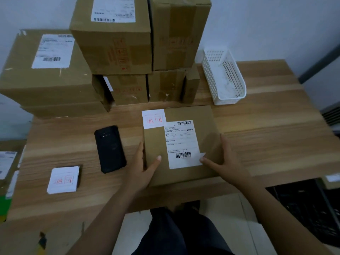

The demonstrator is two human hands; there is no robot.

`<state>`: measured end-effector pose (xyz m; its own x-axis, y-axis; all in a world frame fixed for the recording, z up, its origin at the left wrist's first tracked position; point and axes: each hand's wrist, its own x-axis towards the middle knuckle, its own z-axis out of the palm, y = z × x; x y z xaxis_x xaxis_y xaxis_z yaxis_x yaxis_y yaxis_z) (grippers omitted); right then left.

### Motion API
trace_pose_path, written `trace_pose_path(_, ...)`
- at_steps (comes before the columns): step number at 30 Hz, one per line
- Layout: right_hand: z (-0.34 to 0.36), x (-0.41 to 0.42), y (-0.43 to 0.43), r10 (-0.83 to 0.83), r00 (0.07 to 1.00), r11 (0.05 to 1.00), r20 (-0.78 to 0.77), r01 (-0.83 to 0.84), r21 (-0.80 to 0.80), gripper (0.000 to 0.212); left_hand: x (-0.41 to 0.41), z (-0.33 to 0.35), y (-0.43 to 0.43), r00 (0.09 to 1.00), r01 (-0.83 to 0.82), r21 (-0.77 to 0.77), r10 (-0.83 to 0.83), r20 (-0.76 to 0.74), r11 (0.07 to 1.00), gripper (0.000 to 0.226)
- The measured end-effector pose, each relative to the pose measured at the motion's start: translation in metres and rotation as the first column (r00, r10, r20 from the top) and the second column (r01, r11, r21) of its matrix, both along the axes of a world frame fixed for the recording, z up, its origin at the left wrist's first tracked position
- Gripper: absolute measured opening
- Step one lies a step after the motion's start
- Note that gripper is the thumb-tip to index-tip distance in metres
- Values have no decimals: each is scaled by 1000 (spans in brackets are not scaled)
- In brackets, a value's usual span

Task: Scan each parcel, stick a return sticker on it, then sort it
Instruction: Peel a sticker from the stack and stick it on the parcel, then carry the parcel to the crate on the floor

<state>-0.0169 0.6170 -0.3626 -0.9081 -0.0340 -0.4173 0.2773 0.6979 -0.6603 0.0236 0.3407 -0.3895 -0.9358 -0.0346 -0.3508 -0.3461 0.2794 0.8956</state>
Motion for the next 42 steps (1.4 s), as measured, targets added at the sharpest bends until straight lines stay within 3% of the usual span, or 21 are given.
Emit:
trace_pose_path(2, -2, 9, 3, -21, 997, 996, 73, 27, -82, 136, 3, 3, 5, 1000, -2, 6, 2, -3, 1000, 75)
trace_pose_path(4, -4, 13, 4, -5, 994, 994, 105, 16, -109, 142, 5, 2, 9, 1000, -12, 32, 12, -6, 999, 94)
trace_pose_path(9, -2, 23, 15, -15, 999, 990, 50, 22, -140, 147, 8, 12, 26, 999, -32, 21, 32, -3, 999, 120)
trace_pose_path(14, 29, 47, 66, -63, 996, 983, -60, 52, -175, 154, 8, 39, 59, 988, 141, 46, -137, -68, 989, 144)
trace_pose_path(17, 54, 71, 114, -137, 980, 977, -145, 109, -185, 152, 9, 64, 101, 951, 284, -29, -286, -116, 958, 156)
trace_pose_path(27, 116, 217, 300, -419, 818, 907, -393, 392, -151, 152, 59, 116, 320, 716, 538, -192, -565, -410, 821, 155)
trace_pose_path(36, 129, 330, 429, -651, 617, 748, -442, 623, -231, 153, 102, 123, 493, 527, 725, -205, -721, -450, 658, 153)
trace_pose_path(42, 122, 358, 503, -734, 523, 664, -433, 688, -294, 150, 102, 127, 590, 439, 794, -208, -776, -453, 571, 153)
